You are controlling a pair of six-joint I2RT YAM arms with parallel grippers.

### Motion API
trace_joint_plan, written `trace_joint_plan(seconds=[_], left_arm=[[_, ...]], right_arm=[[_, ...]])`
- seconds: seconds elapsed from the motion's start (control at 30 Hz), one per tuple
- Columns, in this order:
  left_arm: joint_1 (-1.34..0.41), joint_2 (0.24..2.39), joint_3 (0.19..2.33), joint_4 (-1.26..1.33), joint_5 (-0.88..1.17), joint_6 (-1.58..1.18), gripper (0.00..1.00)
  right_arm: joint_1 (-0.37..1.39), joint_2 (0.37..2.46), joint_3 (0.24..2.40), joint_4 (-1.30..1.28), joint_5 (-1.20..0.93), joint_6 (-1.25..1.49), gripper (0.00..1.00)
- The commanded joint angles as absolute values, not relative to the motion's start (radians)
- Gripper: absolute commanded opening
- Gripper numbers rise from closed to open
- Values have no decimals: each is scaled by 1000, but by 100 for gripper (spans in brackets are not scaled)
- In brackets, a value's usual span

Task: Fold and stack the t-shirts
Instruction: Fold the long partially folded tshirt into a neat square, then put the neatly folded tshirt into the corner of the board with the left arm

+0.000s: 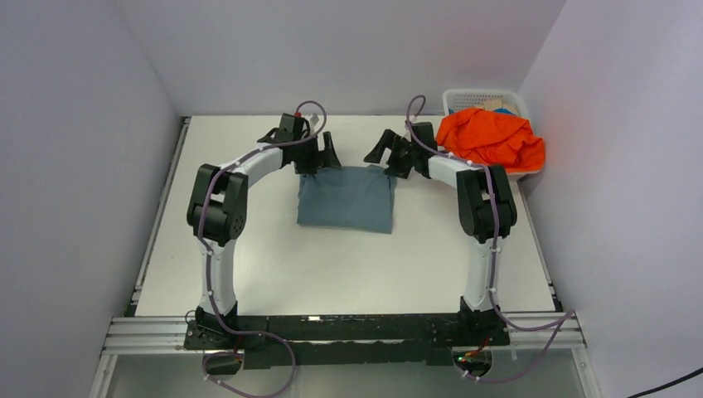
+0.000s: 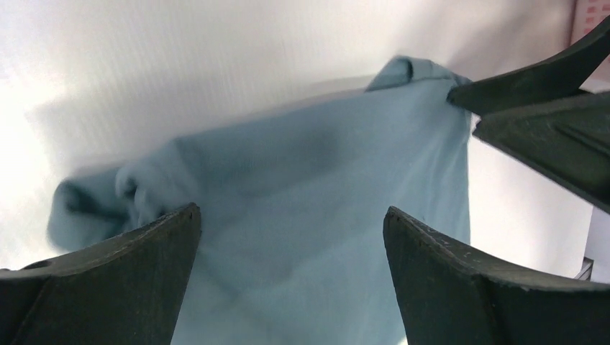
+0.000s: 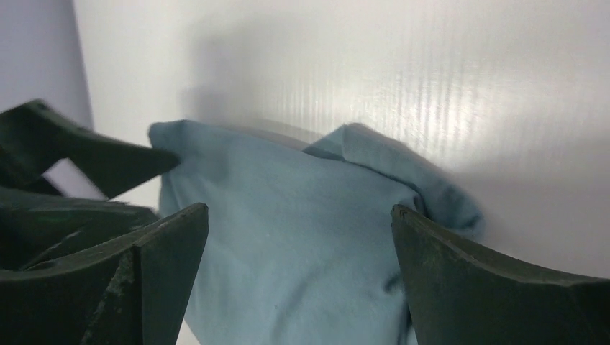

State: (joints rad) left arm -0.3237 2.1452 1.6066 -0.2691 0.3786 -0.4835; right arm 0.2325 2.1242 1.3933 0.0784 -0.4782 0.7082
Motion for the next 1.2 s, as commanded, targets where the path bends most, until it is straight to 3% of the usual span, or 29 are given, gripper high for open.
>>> trace_joint_plan(seconds=[0.0, 0.17, 0.37, 0.5, 0.63, 0.8, 0.9, 0.97, 1.03, 1.17], left_arm=[[-335, 1867, 1555, -294, 288, -402, 99], [-335, 1658, 1318, -241, 165, -410, 99], [-333, 1699, 1231, -283, 160, -433, 99], [-333, 1771, 1238, -293, 143, -448, 99], [-332, 1839, 1249, -301, 133, -454, 93], [-335, 1958, 1286, -301, 187, -467, 70], [-347, 2014, 1307, -299, 201, -475, 50], [-359, 2036, 1325, -289, 193, -484, 29], [-376, 2053, 1356, -294, 153, -496, 2], [-379, 2091, 1511, -451, -77, -482, 0]], right_arm=[[219, 1872, 1383, -67, -348, 526, 100], [216, 1553, 1091, -11, -232, 513, 100], [211, 1189, 741, 19, -92, 505, 100], [209, 1015, 684, -143, 72, 477, 100], [207, 939, 684, -209, 53, 447, 100], [207, 945, 691, -208, 7, 442, 100], [208, 963, 701, -217, -27, 435, 100], [207, 971, 699, -210, -22, 430, 100], [207, 978, 689, -195, -13, 429, 100], [208, 996, 698, -199, -12, 409, 100]])
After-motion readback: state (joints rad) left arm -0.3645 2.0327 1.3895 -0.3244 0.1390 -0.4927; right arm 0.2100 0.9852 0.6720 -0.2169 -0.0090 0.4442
